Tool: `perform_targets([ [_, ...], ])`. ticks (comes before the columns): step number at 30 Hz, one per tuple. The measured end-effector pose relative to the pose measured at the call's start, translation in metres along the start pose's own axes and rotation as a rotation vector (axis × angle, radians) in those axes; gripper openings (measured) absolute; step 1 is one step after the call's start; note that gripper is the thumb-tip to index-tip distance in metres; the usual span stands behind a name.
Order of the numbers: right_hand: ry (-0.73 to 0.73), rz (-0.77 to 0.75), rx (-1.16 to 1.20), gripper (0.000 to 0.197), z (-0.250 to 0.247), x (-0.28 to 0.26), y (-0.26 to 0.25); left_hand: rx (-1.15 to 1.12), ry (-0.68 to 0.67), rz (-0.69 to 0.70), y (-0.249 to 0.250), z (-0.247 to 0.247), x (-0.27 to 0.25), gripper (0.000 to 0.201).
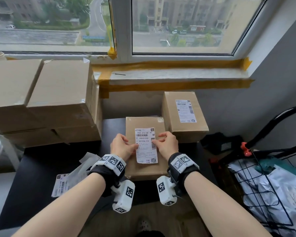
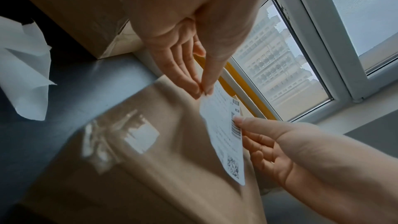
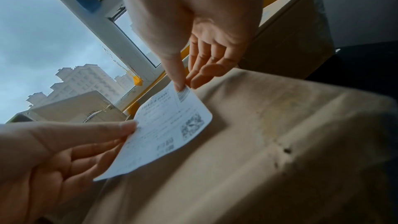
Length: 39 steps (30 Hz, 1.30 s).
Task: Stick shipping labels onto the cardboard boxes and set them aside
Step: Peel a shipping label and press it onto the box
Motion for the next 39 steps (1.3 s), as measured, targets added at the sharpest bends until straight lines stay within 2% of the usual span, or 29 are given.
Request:
perform_targets([
  [7, 0.013, 0.016, -0.087, 0.032, -0.003, 0.003, 0.001, 0.195, 0.076, 0.004, 0.008, 0.005, 0.003, 0.041],
  [17, -0.003, -0.022, -0.181, 0.029, -0.002, 0.002, -0.005, 0.384, 0.085, 0.043, 0.021, 0.005, 0.004, 0.030],
  [20, -0.013, -0.061, -0.266, 0.030, 0.000, -0.001, -0.011, 0.400, 0.078, 0.045, 0.017, -0.001, 0.004, 0.034],
  [22, -0.016, -0.168, -0.380, 0.032, 0.002, -0.004, -0.023, 0.413, 0.074, 0.065, 0.013, -0.006, 0.003, 0.038],
  [24, -0.083, -0.342, -0.543, 0.038, 0.017, -0.009, -0.038, 0.401, 0.066, 0.097, 0.008, -0.008, 0.002, 0.045],
  [26, -0.223, -0.418, -0.685, 0.048, 0.040, -0.014, -0.038, 0.372, 0.038, 0.112, 0.000, -0.008, 0.002, 0.055],
  [29, -0.391, -0.370, -0.800, 0.057, 0.066, -0.019, -0.023, 0.323, -0.031, 0.125, -0.012, -0.004, 0.002, 0.068],
  [34, -0.538, -0.339, -0.799, 0.057, 0.099, -0.027, -0.016, 0.226, -0.098, 0.170, -0.017, 0.001, -0.002, 0.079],
  [36, -0.559, -0.329, -0.783, 0.057, 0.103, -0.025, -0.016, 0.261, -0.088, 0.187, -0.017, 0.001, -0.003, 0.081],
  [39, -0.526, -0.285, -0.789, 0.057, 0.089, -0.015, -0.013, 0.354, -0.082, 0.196, -0.018, 0.001, -0.004, 0.069],
])
Point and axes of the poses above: each hand's wrist, its own x-axis towards the middle knuckle, its own z-axis out of the palm, y = z × x, the point moved 10 cm from there along x, towards the middle knuckle, and after that the axes turned 15 degrees about x, right-handed, at the moved point
